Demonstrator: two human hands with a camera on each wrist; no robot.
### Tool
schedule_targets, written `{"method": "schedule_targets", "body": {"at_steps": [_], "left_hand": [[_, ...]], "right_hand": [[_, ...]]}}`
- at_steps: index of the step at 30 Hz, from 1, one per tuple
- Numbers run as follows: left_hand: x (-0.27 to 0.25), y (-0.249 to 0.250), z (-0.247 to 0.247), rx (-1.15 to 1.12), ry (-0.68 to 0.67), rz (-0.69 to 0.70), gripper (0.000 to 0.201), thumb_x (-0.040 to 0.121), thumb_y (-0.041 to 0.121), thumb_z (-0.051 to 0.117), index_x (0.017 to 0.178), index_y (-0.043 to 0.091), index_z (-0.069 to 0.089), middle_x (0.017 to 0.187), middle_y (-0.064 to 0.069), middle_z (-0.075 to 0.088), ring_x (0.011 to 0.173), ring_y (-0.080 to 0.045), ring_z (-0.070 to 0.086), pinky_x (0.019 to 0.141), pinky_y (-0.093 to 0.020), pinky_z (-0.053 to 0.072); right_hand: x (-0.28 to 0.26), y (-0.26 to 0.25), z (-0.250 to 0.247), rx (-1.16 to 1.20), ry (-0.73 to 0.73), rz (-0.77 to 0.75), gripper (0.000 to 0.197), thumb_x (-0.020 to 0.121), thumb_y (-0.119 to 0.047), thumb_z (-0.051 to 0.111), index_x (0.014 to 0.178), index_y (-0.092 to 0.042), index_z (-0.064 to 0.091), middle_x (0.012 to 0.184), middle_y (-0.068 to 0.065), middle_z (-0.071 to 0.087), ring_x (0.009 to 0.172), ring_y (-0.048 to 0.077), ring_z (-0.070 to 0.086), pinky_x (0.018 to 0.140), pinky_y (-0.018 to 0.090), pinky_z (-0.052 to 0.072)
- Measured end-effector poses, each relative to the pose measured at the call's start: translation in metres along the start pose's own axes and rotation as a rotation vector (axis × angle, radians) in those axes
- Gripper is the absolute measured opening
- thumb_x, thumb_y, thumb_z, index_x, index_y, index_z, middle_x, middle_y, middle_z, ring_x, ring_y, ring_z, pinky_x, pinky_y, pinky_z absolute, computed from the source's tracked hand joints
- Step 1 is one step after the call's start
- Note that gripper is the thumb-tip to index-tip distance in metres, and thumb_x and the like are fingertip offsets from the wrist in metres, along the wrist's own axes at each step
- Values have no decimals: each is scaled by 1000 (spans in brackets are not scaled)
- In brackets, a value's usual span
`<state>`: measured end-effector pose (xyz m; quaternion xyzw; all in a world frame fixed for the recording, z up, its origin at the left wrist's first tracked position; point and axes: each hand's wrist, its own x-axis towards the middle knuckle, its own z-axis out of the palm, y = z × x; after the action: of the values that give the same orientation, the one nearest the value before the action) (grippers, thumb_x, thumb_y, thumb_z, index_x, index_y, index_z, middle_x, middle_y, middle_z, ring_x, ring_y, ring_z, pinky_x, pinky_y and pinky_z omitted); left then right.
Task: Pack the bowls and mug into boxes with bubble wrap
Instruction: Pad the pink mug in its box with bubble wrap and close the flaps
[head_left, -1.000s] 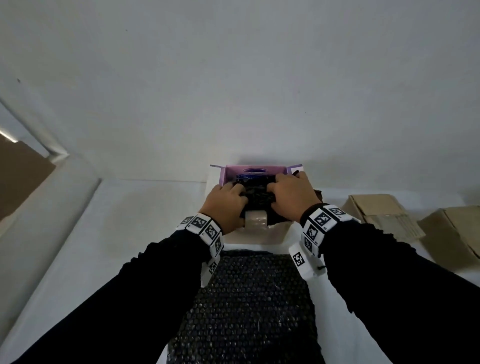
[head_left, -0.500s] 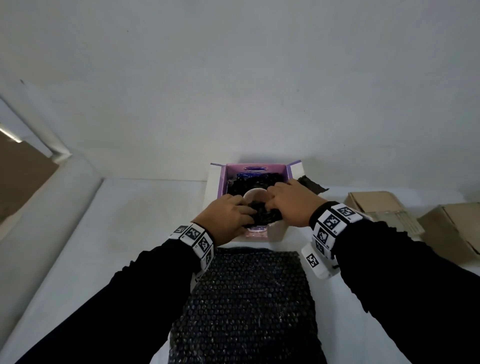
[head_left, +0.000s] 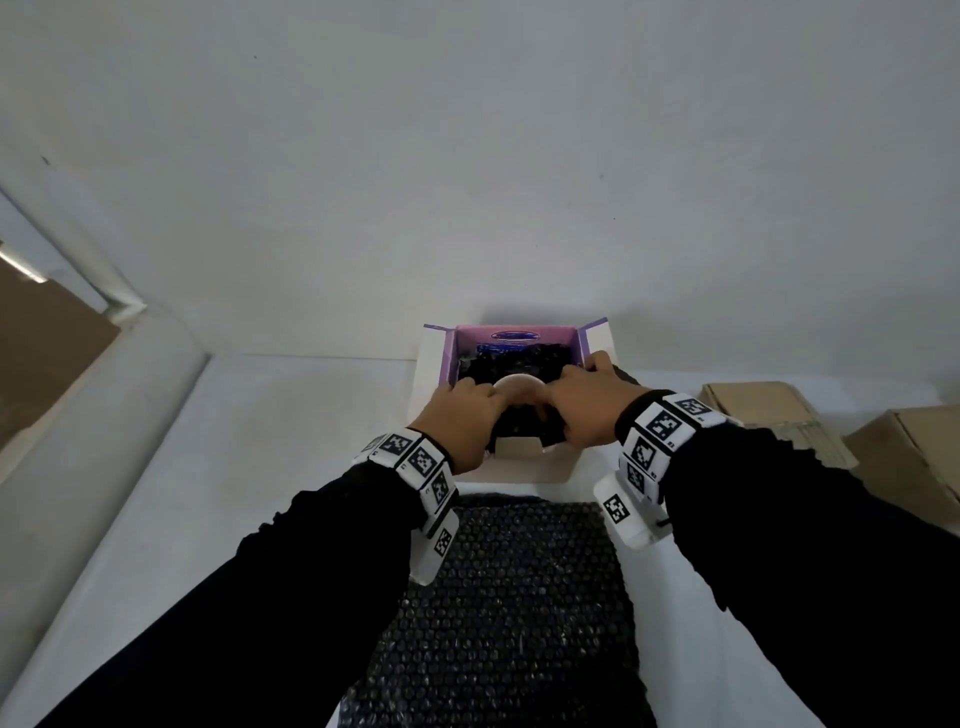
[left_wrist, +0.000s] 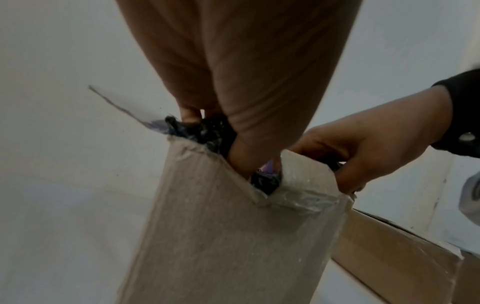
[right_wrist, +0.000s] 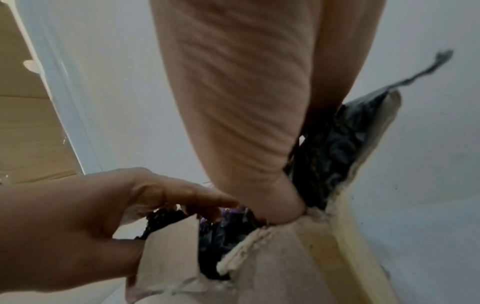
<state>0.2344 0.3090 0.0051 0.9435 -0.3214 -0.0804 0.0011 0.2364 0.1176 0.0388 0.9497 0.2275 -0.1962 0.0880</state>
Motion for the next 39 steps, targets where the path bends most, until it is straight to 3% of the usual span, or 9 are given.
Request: {"method": "schedule_targets", "body": {"at_steps": [2, 7, 14, 18, 26, 29, 32, 35, 39], "left_hand": [[2, 0, -2, 98, 3, 25, 68, 79, 20, 68, 140, 28, 38, 130, 1, 48, 112, -24, 44, 92, -37, 36], [3, -3, 3, -48, 17, 116, 35, 79, 9, 62, 108, 27, 69, 113, 0, 62, 99, -23, 50, 78, -37, 47], [-3, -6, 13, -133, -45, 145, 42, 84, 13, 49, 118, 30, 65, 117, -5, 63, 106, -26, 56, 88, -40, 48], [-6, -1, 18, -191, -51, 104, 43, 88, 10, 47, 125, 29, 55, 120, 0, 60, 109, -23, 55, 85, -41, 50], [-4, 0, 30, -22, 110, 136, 41, 88, 23, 33, 110, 23, 68, 118, -5, 54, 101, -26, 51, 79, -40, 47], [-8, -4, 40, -28, 232, 175, 49, 81, 30, 27, 99, 25, 72, 110, -3, 59, 92, -25, 55, 80, -39, 45], [-9, -8, 42, -98, 289, 186, 43, 81, 28, 33, 98, 24, 72, 108, 1, 63, 88, -24, 59, 80, -38, 45], [-8, -11, 43, -150, 324, 179, 40, 84, 28, 35, 104, 20, 70, 109, 3, 65, 92, -23, 59, 82, -37, 43], [-8, -10, 43, -204, 351, 172, 38, 94, 38, 33, 102, 23, 68, 106, 7, 64, 91, -19, 58, 83, -32, 37]], "right_hand": [[0, 0, -2, 34, 18, 15, 43, 85, -42, 60, 121, -28, 42, 102, -2, 57, 107, 25, 41, 101, 45, 25], [2, -5, 3, -97, 119, 19, 21, 88, -17, 53, 100, -30, 65, 95, -5, 63, 105, 22, 43, 92, 42, 27], [7, -4, 8, -104, 136, -39, 22, 86, -27, 54, 101, -30, 70, 98, -1, 67, 96, 23, 57, 91, 36, 36], [-2, 9, 6, -134, 275, 126, 32, 72, -37, 59, 103, -28, 58, 115, 0, 52, 112, 27, 41, 90, 43, 29], [12, 2, 16, -83, 428, 278, 30, 80, -15, 61, 110, -13, 56, 114, 13, 58, 97, 32, 58, 77, 38, 44], [17, -1, 19, -181, 425, 293, 6, 81, -17, 60, 87, -19, 63, 89, 2, 68, 96, 26, 58, 82, 38, 40], [21, 2, 26, -202, 343, 303, 15, 78, -26, 54, 75, -23, 68, 76, -7, 68, 119, 25, 41, 97, 45, 18], [22, 6, 31, -150, 229, 278, 29, 78, -38, 45, 78, -25, 71, 82, -9, 68, 132, 24, 24, 102, 52, 3], [15, 9, 24, -154, 207, 235, 19, 76, -29, 56, 88, -25, 69, 104, -5, 61, 130, 26, 27, 100, 52, 4]]}}
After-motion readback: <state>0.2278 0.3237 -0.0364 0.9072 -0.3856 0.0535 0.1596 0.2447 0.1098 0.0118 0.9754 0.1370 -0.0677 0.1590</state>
